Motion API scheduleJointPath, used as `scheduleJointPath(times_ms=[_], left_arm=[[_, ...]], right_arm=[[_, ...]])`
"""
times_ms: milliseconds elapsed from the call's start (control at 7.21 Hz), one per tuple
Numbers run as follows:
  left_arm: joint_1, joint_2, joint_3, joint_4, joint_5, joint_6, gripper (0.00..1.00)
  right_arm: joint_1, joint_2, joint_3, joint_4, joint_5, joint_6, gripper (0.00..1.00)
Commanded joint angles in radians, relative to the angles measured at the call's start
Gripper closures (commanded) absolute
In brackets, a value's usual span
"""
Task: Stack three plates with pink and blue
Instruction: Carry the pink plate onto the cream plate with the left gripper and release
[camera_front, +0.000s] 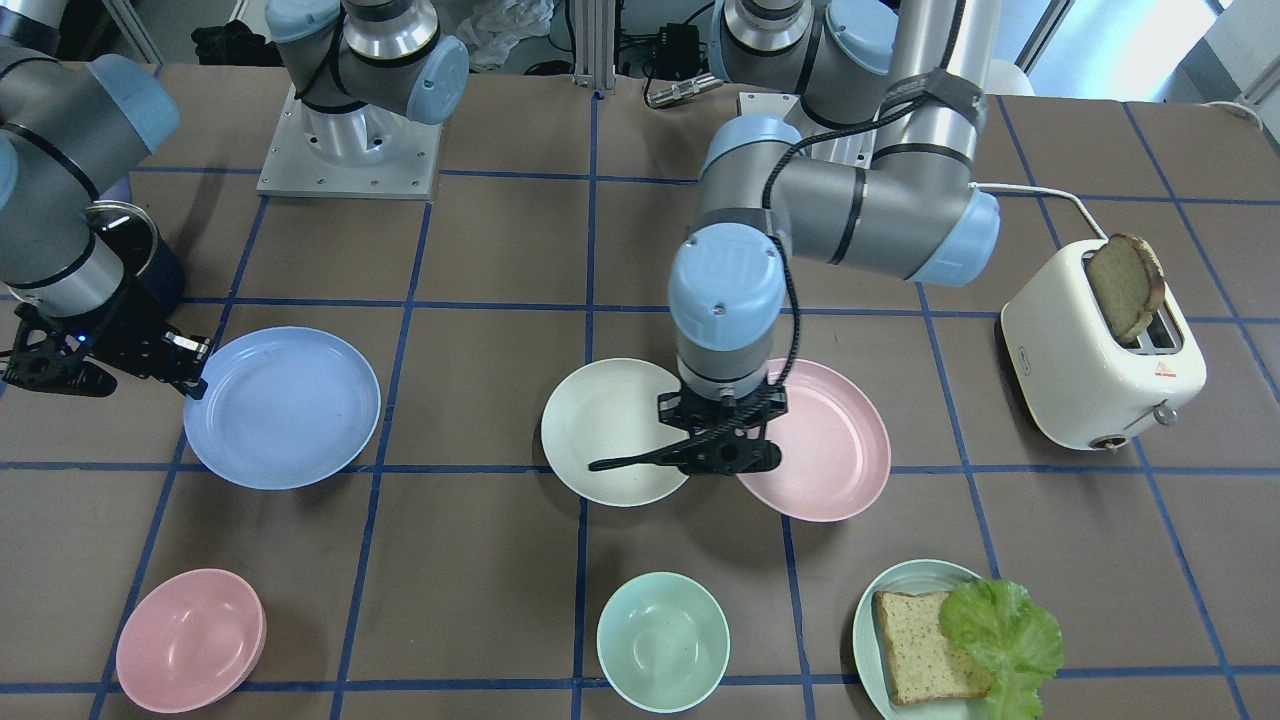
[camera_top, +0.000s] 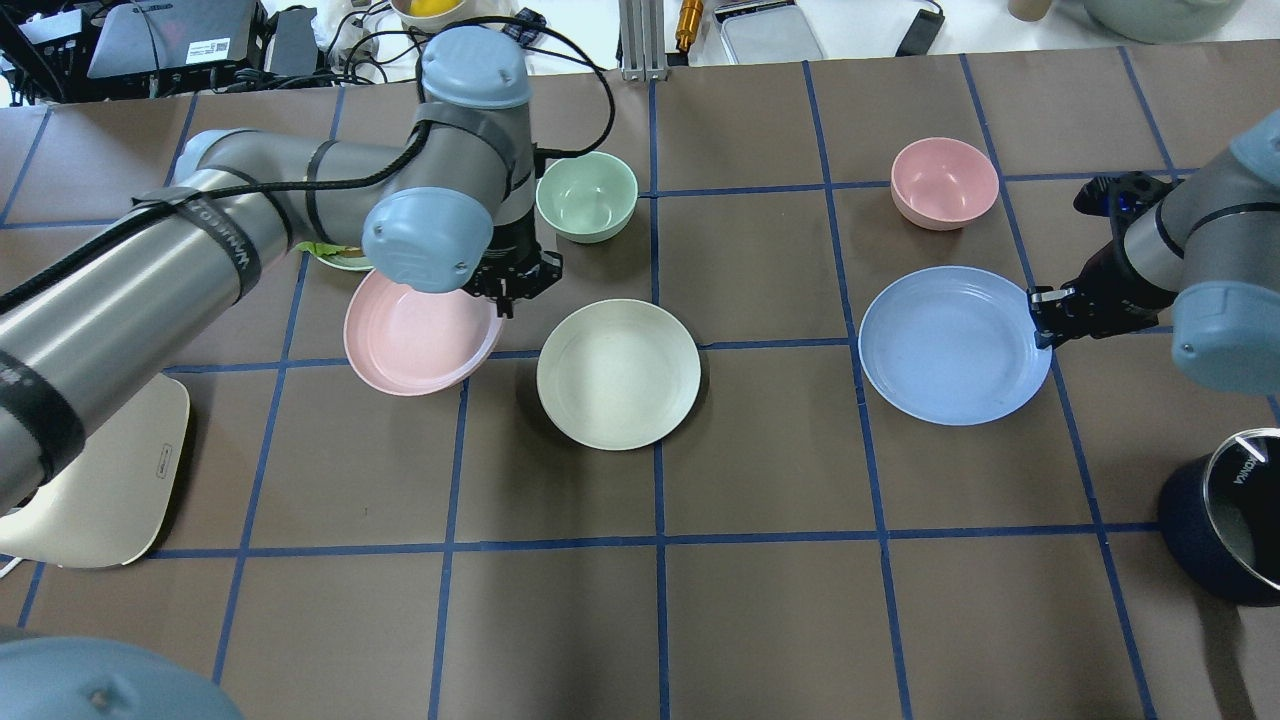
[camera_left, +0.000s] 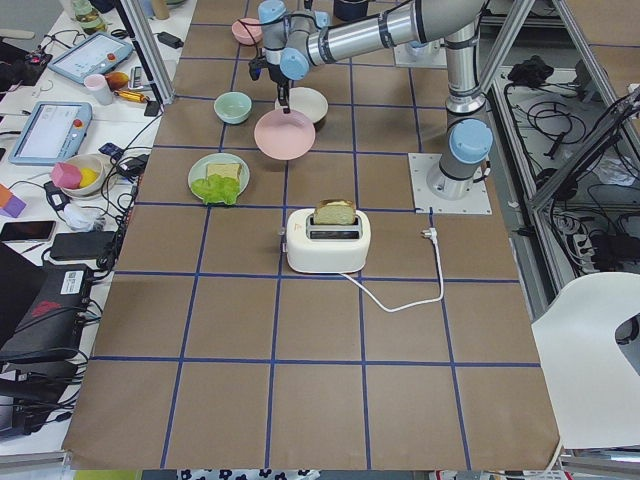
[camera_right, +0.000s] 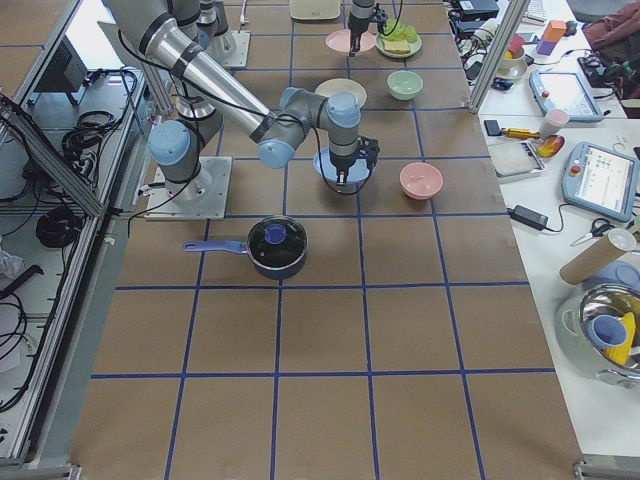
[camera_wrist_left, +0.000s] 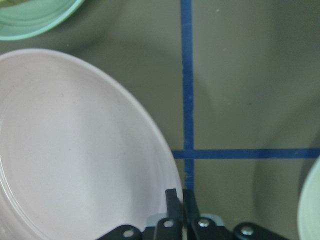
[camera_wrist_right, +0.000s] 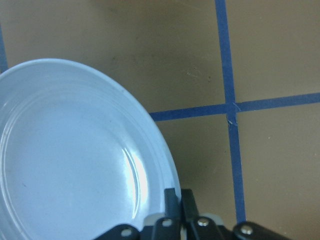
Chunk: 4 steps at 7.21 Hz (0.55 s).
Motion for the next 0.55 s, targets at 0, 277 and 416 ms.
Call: scheduleJointPath(times_ms=[0, 277, 416], left_arm=[[-0.151, -0.094, 0.106, -0.009, -0.027, -0.185, 1.0], [-0.237, -0.15, 0.163, -0.013, -0.022, -0.28, 1.0], [-0.259, -0.168, 0.162, -0.015, -0.019, -0.293, 1.0]], right_arm=[[0.018, -0.001, -0.031, 0.02, -0.004, 0.0, 1.0], [0.053, -0.002, -0.046, 0.022, -0.008, 0.002, 1.0], [0.053, -0.001, -0.051, 0.033, -0.012, 0.002, 1.0]])
